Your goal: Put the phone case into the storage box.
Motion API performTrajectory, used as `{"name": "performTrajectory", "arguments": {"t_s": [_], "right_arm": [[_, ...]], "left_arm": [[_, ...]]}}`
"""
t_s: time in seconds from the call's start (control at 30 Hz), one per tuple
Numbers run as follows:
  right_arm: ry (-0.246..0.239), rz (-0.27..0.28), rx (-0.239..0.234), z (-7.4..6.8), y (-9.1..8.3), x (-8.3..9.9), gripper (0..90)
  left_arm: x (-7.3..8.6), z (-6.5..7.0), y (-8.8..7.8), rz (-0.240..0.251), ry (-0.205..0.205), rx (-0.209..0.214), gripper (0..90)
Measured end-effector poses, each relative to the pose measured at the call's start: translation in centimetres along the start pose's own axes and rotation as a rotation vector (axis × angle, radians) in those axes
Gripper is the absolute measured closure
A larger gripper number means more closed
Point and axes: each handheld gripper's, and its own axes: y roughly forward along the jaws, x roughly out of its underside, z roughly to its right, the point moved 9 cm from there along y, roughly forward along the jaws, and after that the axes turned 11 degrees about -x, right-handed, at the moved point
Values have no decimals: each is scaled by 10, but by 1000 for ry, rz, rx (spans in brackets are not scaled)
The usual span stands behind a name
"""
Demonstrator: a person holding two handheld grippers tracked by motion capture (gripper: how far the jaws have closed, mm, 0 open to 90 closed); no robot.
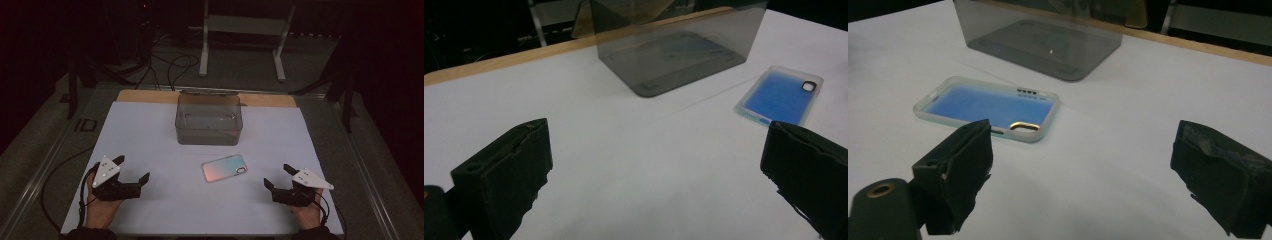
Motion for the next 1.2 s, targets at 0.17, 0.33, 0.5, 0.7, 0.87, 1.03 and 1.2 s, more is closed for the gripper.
{"name": "performTrajectory", "arguments": {"t_s": [0.17, 0.33, 0.5, 0.7, 0.87, 1.03, 1.2], "right_arm": [[5, -2, 0, 1, 1, 1, 99], [6, -1, -4, 1, 1, 1, 99], [6, 1, -4, 1, 1, 0, 99], [11, 1, -7, 1, 3, 1, 99], [10, 3, -6, 1, 2, 0, 99], [10, 5, -6, 1, 3, 0, 99], [8, 5, -8, 1, 2, 0, 99]], "left_arm": [[-4, 3, 6, -2, 11, 12, 11], [-10, 6, 13, -2, 22, 21, 10], [-16, 10, 19, 1, 48, 35, 10], [-25, 15, 24, 9, 64, 56, 10], [-31, 20, 30, 28, 75, 75, 10], [-33, 24, 35, 30, 89, 77, 10], [-35, 27, 39, 33, 83, 84, 10]]}}
